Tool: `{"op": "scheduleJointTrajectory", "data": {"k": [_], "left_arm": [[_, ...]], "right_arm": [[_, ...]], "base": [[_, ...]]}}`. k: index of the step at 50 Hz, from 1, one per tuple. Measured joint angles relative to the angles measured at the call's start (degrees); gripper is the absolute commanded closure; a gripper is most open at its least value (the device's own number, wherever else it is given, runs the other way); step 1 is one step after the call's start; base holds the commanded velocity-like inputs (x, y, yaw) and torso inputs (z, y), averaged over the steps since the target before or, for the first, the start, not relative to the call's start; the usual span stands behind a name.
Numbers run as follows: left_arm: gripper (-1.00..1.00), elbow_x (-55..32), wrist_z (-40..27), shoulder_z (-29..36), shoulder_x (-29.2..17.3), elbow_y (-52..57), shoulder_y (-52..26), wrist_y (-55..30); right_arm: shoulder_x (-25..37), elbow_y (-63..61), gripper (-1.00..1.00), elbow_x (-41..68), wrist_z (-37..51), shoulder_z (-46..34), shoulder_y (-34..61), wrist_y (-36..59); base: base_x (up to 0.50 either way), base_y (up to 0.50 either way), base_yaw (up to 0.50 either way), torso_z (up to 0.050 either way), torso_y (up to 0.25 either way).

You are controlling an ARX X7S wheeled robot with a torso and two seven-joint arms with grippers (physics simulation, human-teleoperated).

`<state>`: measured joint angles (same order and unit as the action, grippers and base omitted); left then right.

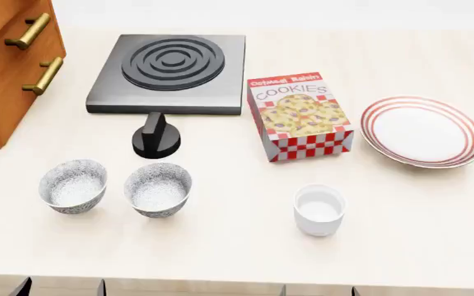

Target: Pick the akita bowl from table center and place it on the plate.

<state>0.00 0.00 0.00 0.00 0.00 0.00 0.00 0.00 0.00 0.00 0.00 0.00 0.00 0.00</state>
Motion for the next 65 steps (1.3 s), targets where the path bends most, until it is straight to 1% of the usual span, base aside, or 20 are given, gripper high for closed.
{"op": "scheduleJointTrajectory", "data": {"k": [17, 24, 33, 47, 53, 65], "left_arm": [[-1.00, -2.18, -2.52, 1.91, -2.03, 0.90, -0.43, -0.90], [-1.00, -4.23, -3.93, 0.81, -3.61, 7.44, 0.15, -4.32], [-1.00, -7.30, -6.47, -3.30, -5.70, 13.46, -0.71, -7.61], [-1.00, -10.83, -9.11, -7.64, -7.29, 18.22, -0.76, -8.87], [-1.00, -11.87, -9.60, -8.47, -7.70, 18.75, -0.74, -8.72], [-1.00, -12.98, -9.99, -8.84, -8.34, 18.80, -0.28, -7.89]], "right_arm": [[2.15, -1.63, -1.00, 2.30, 2.53, -1.66, 0.10, 0.58], [3.48, -8.82, -1.00, 4.20, 4.07, -0.51, -2.29, 1.46], [5.06, -17.60, -1.00, 8.29, 6.77, 4.36, -5.81, 1.43], [5.96, -23.09, -1.00, 12.84, 9.83, 9.16, -8.88, -0.83], [6.15, -24.30, -1.00, 13.86, 10.81, 10.39, -9.96, -2.25], [6.50, -25.47, -1.00, 14.73, 12.51, 11.27, -11.38, -3.98]], "base": [[0.00, 0.00, 0.00, 0.000, 0.000], [0.00, 0.00, 0.00, 0.000, 0.000], [0.00, 0.00, 0.00, 0.000, 0.000], [0.46, 0.00, 0.00, 0.000, 0.000], [0.02, 0.00, 0.00, 0.000, 0.000], [0.50, 0.00, 0.00, 0.000, 0.000]]}}
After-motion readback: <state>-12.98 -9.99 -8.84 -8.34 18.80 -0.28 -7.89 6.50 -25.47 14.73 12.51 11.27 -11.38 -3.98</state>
